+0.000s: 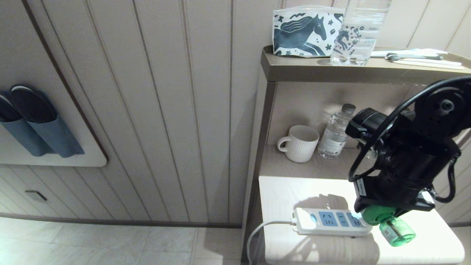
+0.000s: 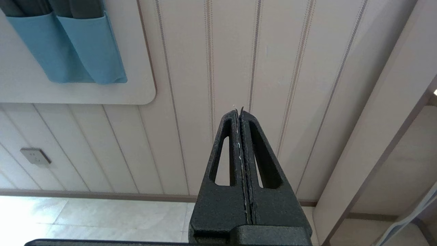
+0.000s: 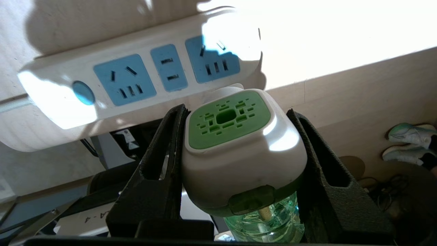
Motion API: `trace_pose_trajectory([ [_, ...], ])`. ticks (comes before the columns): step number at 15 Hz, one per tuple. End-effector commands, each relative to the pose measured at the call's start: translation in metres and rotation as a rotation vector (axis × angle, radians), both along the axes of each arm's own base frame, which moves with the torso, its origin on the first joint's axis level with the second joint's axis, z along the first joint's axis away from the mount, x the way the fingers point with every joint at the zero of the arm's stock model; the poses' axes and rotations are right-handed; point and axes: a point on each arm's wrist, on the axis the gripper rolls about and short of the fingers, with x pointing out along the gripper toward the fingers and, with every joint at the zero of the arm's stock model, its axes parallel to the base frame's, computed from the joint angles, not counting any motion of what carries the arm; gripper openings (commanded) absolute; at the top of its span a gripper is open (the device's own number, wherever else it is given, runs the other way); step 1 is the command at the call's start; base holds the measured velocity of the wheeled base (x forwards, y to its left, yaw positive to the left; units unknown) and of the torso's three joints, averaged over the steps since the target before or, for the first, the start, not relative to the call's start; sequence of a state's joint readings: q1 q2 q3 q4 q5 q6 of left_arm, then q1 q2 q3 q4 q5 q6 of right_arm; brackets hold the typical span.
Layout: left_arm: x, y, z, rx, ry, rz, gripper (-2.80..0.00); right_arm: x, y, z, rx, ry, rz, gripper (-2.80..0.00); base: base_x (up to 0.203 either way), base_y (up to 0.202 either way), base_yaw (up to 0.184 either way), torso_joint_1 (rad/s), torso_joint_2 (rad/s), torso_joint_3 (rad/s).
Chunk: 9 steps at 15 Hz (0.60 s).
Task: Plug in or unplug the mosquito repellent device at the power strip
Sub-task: Insert the plug into the socket
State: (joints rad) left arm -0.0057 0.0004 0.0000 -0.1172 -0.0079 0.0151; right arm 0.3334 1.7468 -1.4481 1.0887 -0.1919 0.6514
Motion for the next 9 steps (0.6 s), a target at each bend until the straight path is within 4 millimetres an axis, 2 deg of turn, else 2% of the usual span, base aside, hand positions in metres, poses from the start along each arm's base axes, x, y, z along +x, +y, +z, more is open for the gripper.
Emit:
trace_pose_trajectory([
  [1,0.0,0.0,0.0001,0.0,-0.001,0.0,-2.8,-0.0024,-0.0013,-0.0019,-0.003,0.015,-0.007,-2.8,0.0,0.0,0.0,0.0,0.0,0.0],
  [6,0.0,0.0,0.0001,0.0,-0.001,0.0,-2.8,0.0012,0.0003,-0.0099,-0.009,0.04,-0.009,-2.8,0.0,0.0,0.0,0.0,0.0,0.0],
  [9,0.0,0.0,0.0001,0.0,-0.001,0.0,-2.8,0.0055,0.0017,-0.0062,-0.005,0.019,-0.01,-2.8,0.0,0.0,0.0,0.0,0.0,0.0],
])
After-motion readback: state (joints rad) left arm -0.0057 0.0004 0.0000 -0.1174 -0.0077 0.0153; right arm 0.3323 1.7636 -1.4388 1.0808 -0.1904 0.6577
